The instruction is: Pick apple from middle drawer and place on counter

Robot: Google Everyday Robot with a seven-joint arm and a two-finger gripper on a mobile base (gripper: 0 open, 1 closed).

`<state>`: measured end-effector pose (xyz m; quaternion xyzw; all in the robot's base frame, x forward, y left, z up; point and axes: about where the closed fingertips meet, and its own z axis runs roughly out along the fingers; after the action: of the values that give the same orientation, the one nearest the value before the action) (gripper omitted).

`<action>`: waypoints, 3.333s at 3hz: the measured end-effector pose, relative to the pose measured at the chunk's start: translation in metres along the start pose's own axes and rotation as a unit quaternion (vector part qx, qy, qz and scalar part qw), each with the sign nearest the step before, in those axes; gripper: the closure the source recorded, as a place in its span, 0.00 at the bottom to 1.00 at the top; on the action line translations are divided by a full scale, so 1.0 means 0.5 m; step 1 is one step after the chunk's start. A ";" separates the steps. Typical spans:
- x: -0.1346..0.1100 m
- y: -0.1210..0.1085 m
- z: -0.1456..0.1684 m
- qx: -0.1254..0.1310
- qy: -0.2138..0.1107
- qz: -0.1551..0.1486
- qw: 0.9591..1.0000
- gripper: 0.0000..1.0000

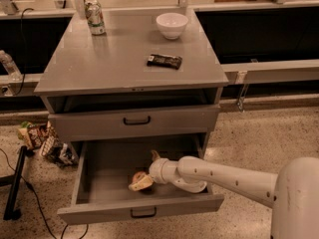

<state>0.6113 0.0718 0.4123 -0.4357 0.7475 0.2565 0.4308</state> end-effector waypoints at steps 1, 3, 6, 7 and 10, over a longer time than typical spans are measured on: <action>0.021 0.011 -0.012 0.000 0.016 -0.006 1.000 0.00; 0.057 0.058 -0.007 -0.009 0.029 -0.002 1.000 0.00; 0.060 0.105 -0.003 -0.036 0.017 0.015 0.999 0.38; 0.055 0.121 0.007 -0.052 0.010 0.021 0.998 0.69; -0.075 0.001 -0.165 0.005 -0.041 0.030 0.999 1.00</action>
Offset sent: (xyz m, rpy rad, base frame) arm -0.0375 -0.0177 -0.0204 -0.0706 0.0347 -0.0013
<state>0.5853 0.0254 0.4858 -0.3999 0.7433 0.2832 0.4554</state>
